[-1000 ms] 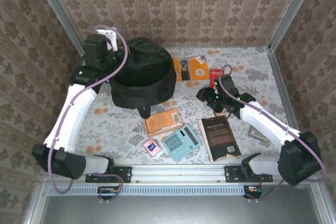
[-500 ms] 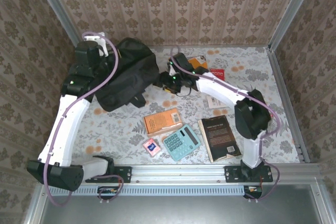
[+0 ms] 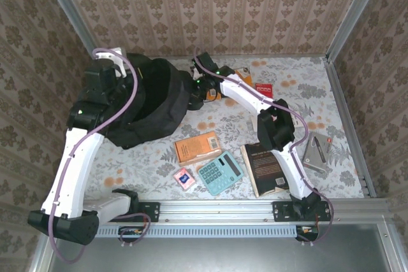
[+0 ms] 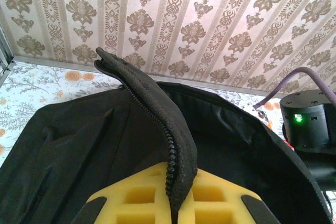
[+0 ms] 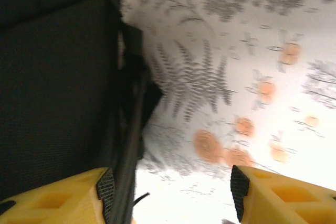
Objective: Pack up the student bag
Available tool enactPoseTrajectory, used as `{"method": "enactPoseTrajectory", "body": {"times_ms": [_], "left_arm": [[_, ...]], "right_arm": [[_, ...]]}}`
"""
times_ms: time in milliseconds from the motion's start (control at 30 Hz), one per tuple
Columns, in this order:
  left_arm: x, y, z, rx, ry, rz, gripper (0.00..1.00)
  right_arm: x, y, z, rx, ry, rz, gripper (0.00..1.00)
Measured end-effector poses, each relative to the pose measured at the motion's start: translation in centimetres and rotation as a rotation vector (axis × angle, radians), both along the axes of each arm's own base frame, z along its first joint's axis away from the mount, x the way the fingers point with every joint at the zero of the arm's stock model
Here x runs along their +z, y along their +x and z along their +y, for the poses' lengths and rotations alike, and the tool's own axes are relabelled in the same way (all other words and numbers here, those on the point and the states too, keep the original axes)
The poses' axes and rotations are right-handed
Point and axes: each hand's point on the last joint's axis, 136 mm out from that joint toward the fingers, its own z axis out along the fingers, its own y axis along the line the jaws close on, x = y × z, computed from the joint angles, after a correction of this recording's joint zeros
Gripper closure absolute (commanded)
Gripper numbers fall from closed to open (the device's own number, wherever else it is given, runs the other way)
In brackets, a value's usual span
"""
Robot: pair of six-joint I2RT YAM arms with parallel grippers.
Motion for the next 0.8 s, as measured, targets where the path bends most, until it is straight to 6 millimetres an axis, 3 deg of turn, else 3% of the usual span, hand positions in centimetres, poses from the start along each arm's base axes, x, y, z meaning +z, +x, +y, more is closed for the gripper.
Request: {"method": "enactPoseTrajectory", "body": {"times_ms": [100, 200, 333, 400, 500, 633, 800], "left_arm": [[-1.3, 0.5, -0.1, -0.002, 0.010, 0.011, 1.00], [-3.3, 1.4, -0.1, 0.004, 0.018, 0.039, 1.00], [-6.9, 3.2, 0.5, 0.016, -0.013, 0.095, 1.00], [-8.7, 4.1, 0.9, 0.025, -0.038, 0.136, 1.00], [-10.1, 5.6, 0.8, 0.021, -0.081, 0.166, 1.00], [-10.2, 6.8, -0.1, -0.014, -0.138, 0.158, 1.00], [-10.4, 7.0, -1.4, -0.065, -0.202, 0.151, 1.00]], "right_arm": [[-1.6, 0.5, -3.0, -0.035, -0.109, -0.003, 0.33], [-3.7, 0.7, -7.9, -0.089, -0.253, 0.006, 0.32], [-4.6, -0.8, -14.2, -0.144, -0.394, 0.018, 0.32], [-4.3, -2.2, -16.3, -0.155, -0.432, 0.011, 0.32], [-3.1, -5.1, -17.7, -0.138, -0.442, -0.024, 0.32], [-2.1, -9.3, -18.6, -0.087, -0.421, -0.066, 0.31], [-3.8, -15.3, -19.3, 0.011, -0.391, -0.039, 0.33]]}}
